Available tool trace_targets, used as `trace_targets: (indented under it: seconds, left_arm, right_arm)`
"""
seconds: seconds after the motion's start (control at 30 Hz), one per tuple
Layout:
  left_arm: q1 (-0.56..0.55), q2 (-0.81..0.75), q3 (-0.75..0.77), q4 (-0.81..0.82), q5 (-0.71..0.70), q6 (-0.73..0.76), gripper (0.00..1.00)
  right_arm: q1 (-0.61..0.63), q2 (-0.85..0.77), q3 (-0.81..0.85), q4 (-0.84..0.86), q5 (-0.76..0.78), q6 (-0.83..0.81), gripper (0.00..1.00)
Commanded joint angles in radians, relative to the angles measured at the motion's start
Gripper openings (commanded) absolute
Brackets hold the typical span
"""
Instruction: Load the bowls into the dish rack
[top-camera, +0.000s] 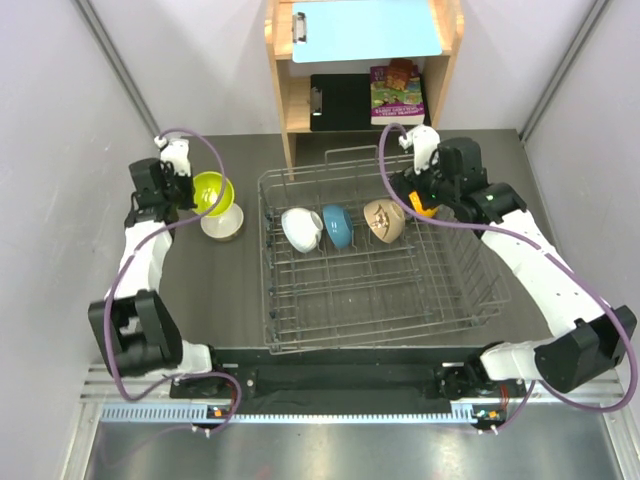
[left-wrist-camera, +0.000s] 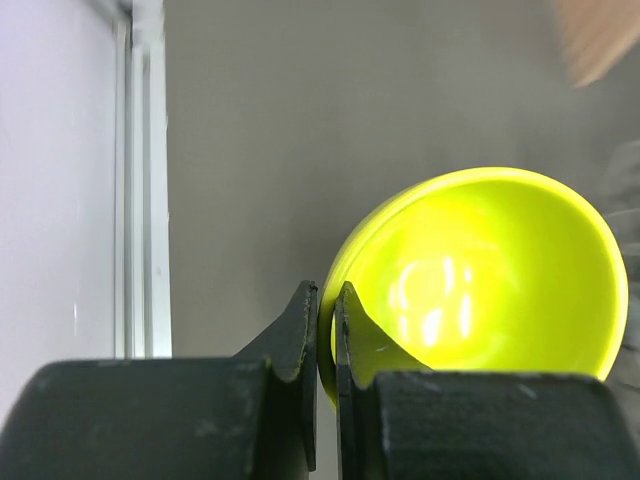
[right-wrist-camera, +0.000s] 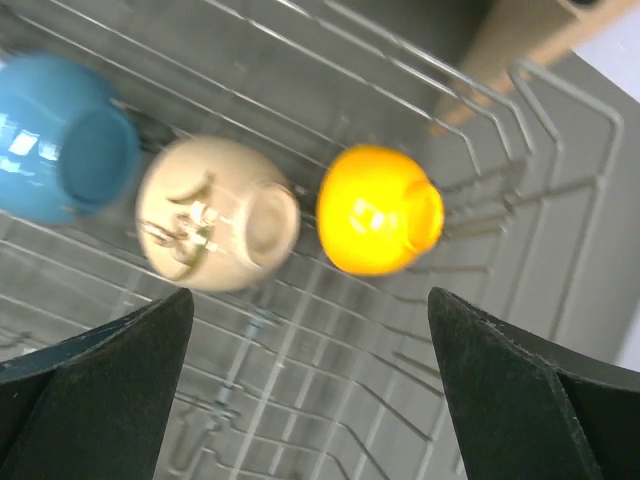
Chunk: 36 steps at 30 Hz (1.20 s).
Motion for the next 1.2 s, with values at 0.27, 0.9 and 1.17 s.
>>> trace_targets:
  seconds: [0.27, 0.9, 1.17]
  left_arm:
    - [-0.035, -0.326, -0.037, -0.108, 0.535, 0.007, 0.00]
    - [-0.397, -0.392, 0.014, -0.157, 0.469, 0.019, 0.00]
    - [-0.406, -0.401, -0.006, -0.152, 0.457, 0.019, 0.00]
  right_arm:
    - [-0.001, 0.114, 0.206, -0.010, -0.693, 0.265, 1.00]
    - [0.153, 0.404, 0.376, 0.123, -1.108, 0.450, 1.00]
    - [0.177, 0.481, 0.375, 0.307, -1.148, 0.603, 1.00]
